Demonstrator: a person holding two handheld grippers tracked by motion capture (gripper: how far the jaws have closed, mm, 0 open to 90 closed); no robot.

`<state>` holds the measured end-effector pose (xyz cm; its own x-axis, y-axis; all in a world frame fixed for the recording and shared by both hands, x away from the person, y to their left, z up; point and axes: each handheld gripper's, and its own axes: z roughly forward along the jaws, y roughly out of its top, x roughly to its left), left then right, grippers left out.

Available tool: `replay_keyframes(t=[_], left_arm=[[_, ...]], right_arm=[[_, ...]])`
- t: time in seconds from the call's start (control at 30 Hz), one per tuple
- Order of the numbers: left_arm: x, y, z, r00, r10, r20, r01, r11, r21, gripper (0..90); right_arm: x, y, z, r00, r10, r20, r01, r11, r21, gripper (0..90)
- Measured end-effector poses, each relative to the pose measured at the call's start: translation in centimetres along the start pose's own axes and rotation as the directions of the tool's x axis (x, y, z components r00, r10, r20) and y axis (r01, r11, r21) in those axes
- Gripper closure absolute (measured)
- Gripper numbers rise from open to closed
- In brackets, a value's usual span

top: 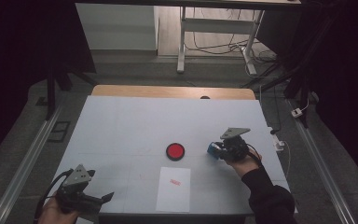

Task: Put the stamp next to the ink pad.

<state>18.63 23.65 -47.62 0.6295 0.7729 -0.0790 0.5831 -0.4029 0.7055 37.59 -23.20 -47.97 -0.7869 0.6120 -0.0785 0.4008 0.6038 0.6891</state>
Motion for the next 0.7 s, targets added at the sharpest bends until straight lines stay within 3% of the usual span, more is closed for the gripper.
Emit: replay_keyframes(t=[0.43, 0.7], left_arm=[[-0.06, 0.01, 0.03, 1.0000, 0.004, -0.001, -0.004, 1.0000, 0.003, 0.5], [-0.05, 0.01, 0.04, 1.0000, 0.004, 0.000, -0.004, 1.0000, 0.004, 0.5]], right_arm=[[-0.06, -0.46, 0.76, 0.9999, -0.002, -0.010, 0.003, 0.999, 0.034, 68.4], [-0.10, -0.26, 0.15, 0.9995, 0.032, 0.008, -0.032, 0.999, 0.005, 56.0]])
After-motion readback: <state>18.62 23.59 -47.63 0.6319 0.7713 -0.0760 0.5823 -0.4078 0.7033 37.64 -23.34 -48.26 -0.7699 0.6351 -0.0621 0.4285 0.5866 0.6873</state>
